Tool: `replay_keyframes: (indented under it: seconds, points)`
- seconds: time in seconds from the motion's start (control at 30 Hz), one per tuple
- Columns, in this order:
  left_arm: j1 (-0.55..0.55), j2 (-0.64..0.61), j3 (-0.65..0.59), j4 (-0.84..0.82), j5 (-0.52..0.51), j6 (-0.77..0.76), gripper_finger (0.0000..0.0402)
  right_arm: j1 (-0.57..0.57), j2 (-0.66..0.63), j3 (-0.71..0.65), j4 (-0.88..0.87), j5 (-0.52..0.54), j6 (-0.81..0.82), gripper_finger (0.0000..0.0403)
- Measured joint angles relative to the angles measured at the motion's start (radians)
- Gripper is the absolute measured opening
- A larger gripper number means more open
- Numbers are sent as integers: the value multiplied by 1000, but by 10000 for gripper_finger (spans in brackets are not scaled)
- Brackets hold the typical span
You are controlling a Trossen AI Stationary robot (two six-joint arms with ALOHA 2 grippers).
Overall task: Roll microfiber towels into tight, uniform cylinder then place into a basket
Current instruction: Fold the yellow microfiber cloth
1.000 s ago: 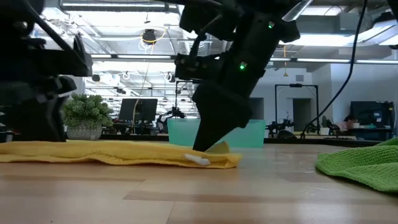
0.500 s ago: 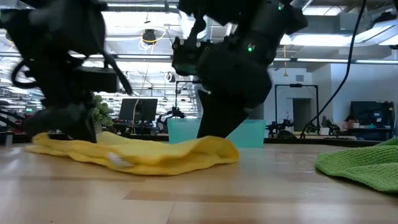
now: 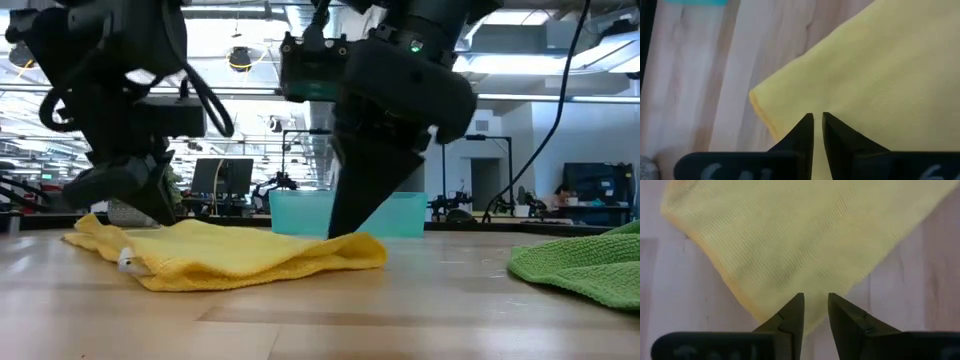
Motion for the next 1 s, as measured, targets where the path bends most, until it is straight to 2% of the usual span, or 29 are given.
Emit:
replay_keyframes:
  seconds: [0.17, 0.43, 0.6, 0.73, 1.0]
  points:
    - [-12, 0, 0, 63, 56, 5, 31, 24, -31, 3, -90, 89, 23, 111]
    - [4, -1, -28, 275, 95, 71, 31, 90, -69, 3, -242, 235, 92, 111]
    - [49, 7, -30, 315, 160, 100, 31, 109, -70, 2, -260, 259, 97, 111]
    - [86, 33, -30, 335, 167, 146, 31, 102, -70, 2, -258, 261, 97, 111]
    - [155, 75, -27, 449, 169, 356, 31, 82, -70, 2, -251, 260, 97, 111]
